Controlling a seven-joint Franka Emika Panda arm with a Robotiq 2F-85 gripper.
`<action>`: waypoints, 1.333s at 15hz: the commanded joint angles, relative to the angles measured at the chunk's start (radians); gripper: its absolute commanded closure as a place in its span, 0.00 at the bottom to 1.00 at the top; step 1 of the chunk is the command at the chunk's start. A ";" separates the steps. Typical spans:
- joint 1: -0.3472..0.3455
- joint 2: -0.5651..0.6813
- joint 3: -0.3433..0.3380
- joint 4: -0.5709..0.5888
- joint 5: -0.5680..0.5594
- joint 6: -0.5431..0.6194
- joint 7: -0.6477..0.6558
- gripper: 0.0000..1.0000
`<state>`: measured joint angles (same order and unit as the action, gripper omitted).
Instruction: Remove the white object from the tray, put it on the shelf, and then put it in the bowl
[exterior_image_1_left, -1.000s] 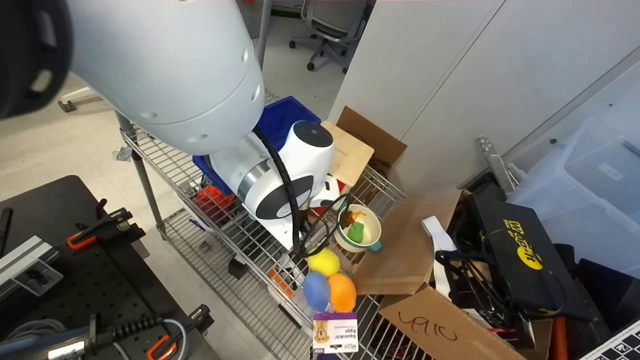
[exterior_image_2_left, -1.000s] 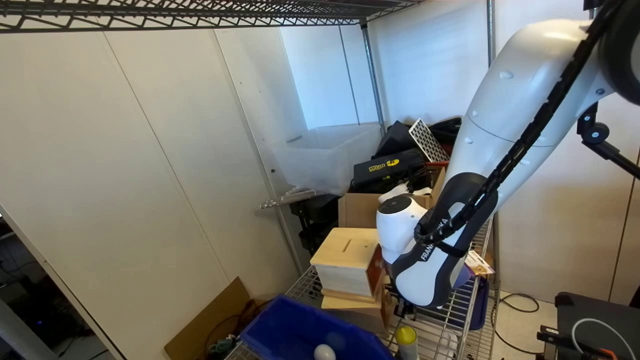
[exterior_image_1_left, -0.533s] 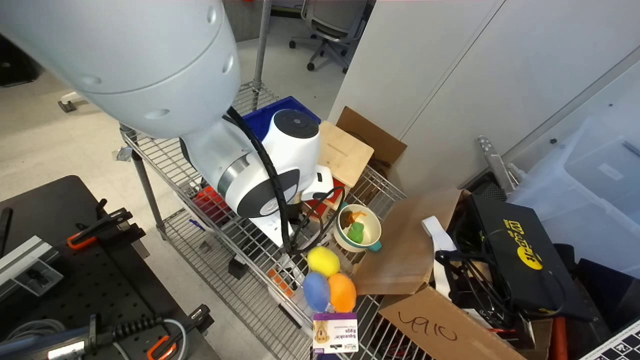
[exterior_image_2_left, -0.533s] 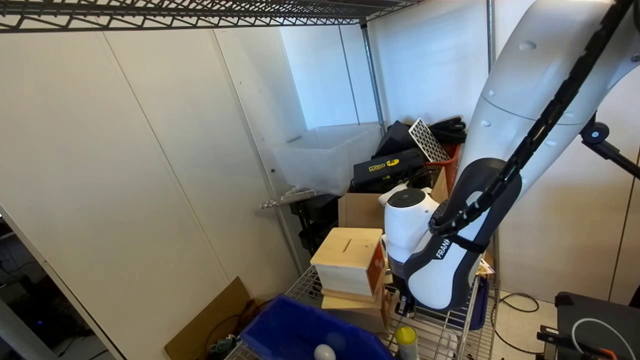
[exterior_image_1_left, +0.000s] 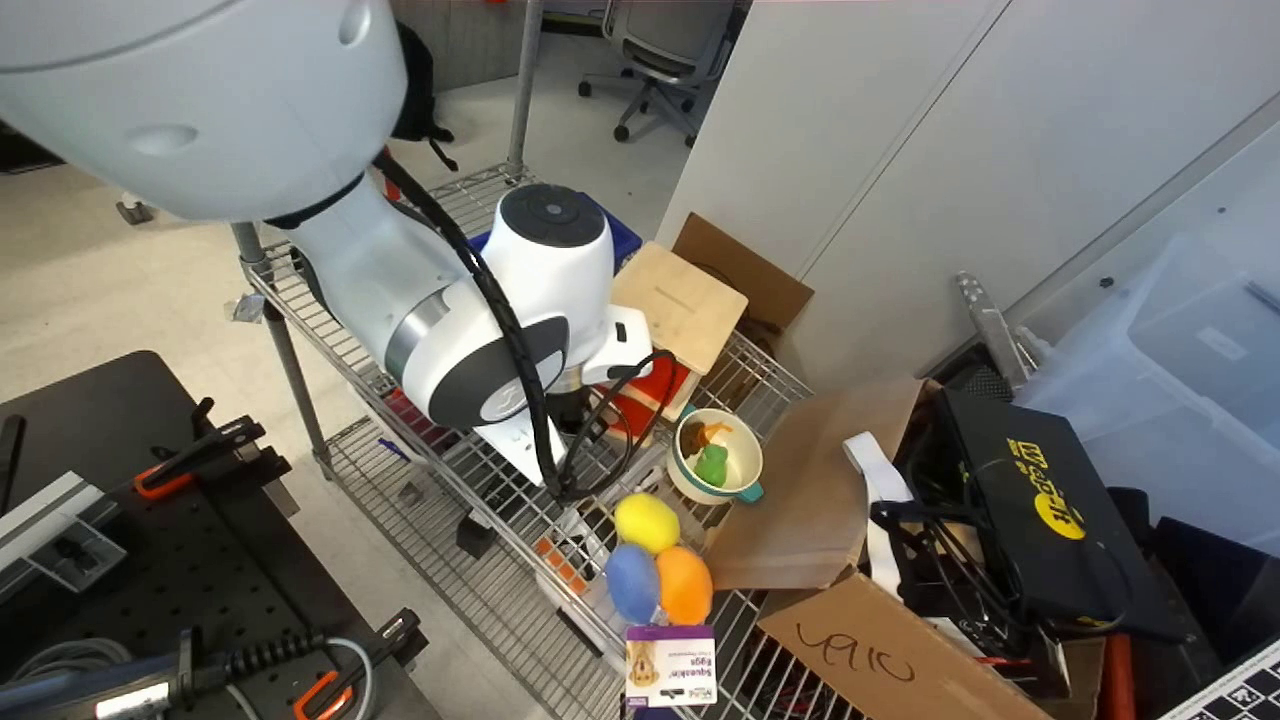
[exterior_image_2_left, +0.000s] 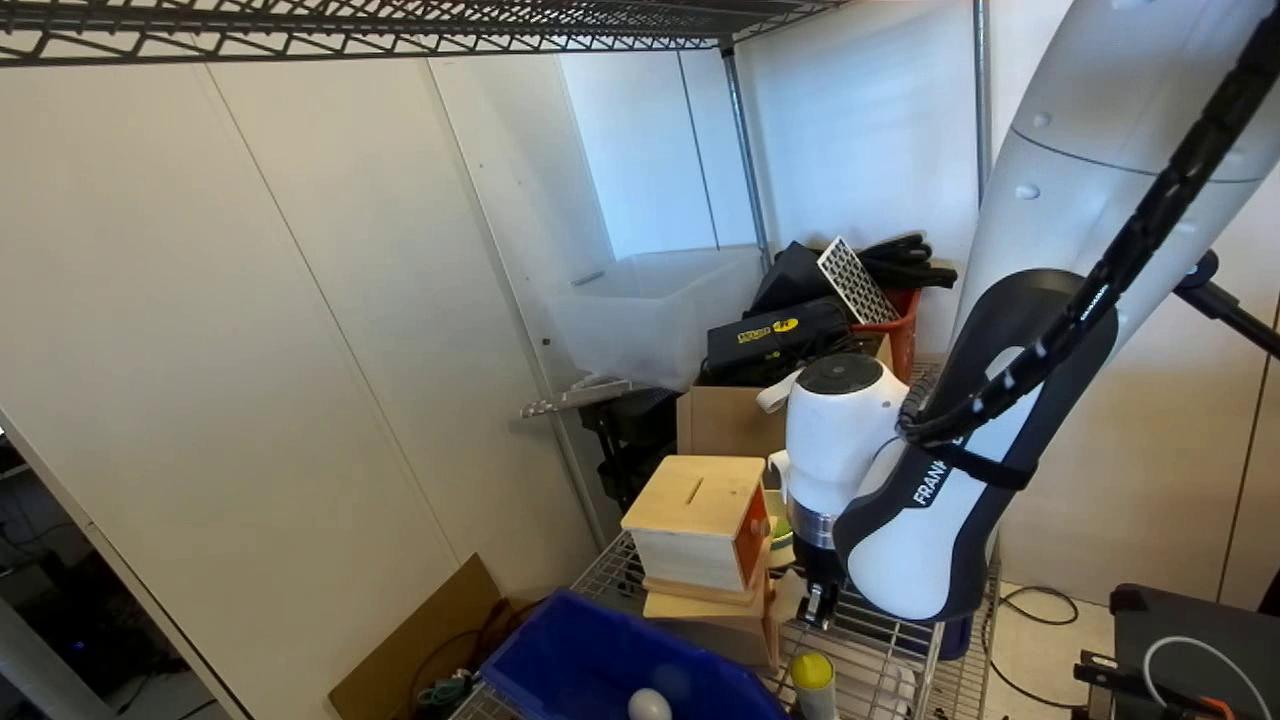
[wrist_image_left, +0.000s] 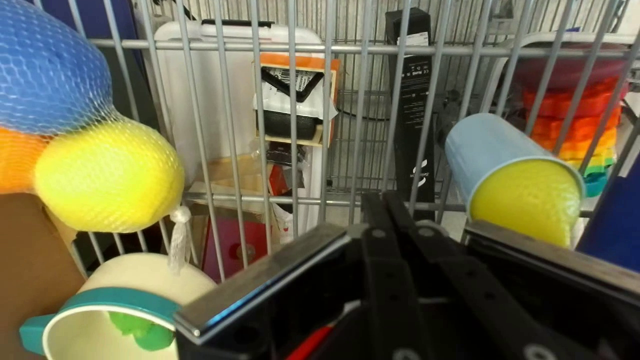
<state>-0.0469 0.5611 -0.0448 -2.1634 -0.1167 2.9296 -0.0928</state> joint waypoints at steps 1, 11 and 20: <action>0.032 -0.074 -0.033 -0.081 -0.026 0.047 0.003 0.99; 0.078 -0.173 -0.110 -0.175 -0.054 0.094 0.029 0.99; 0.136 -0.163 -0.245 -0.116 -0.084 0.036 0.116 0.99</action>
<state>0.0583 0.4122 -0.2463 -2.2994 -0.1773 3.0075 -0.0257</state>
